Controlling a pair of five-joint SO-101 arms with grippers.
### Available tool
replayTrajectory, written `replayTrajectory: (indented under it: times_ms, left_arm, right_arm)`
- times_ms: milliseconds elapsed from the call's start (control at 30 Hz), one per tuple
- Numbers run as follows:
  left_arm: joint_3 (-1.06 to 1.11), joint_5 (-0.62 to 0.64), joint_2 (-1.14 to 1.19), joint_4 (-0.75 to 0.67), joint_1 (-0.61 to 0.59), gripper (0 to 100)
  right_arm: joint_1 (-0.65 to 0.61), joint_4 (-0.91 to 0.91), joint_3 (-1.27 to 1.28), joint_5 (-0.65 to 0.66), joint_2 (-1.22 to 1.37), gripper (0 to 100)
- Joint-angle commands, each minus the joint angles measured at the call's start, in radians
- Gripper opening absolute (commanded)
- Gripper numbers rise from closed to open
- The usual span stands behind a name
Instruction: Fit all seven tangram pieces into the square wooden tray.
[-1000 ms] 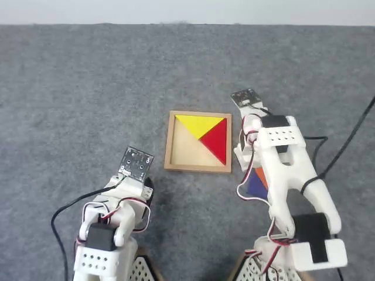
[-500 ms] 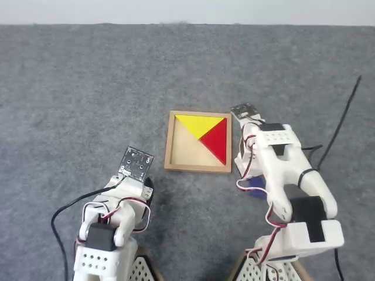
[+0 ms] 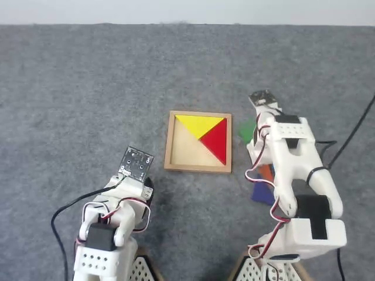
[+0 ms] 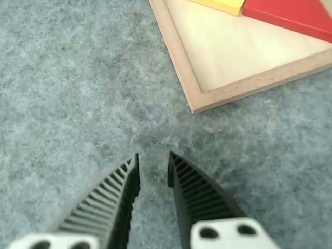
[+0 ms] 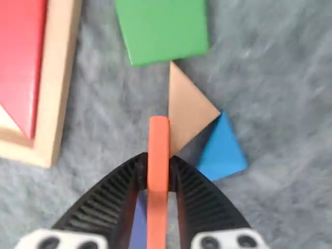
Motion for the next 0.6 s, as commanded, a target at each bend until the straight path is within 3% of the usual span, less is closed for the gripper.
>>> replayTrajectory:
  times_ms: [0,333,567]
  left_arm:
    - [-0.007,0.006,0.002,-0.003,0.002,9]
    - [-0.007,0.006,0.002,-0.003,0.002,9]
    - [-0.007,0.006,0.002,-0.003,0.002,9]
  right_arm:
    - [0.001,0.064,-0.141,-0.003,-0.010,0.8]
    - [-0.292,0.341,-0.440,-0.029,-0.001,0.8]
    - [-0.507,0.343,-0.468,0.213,0.001,0.8]
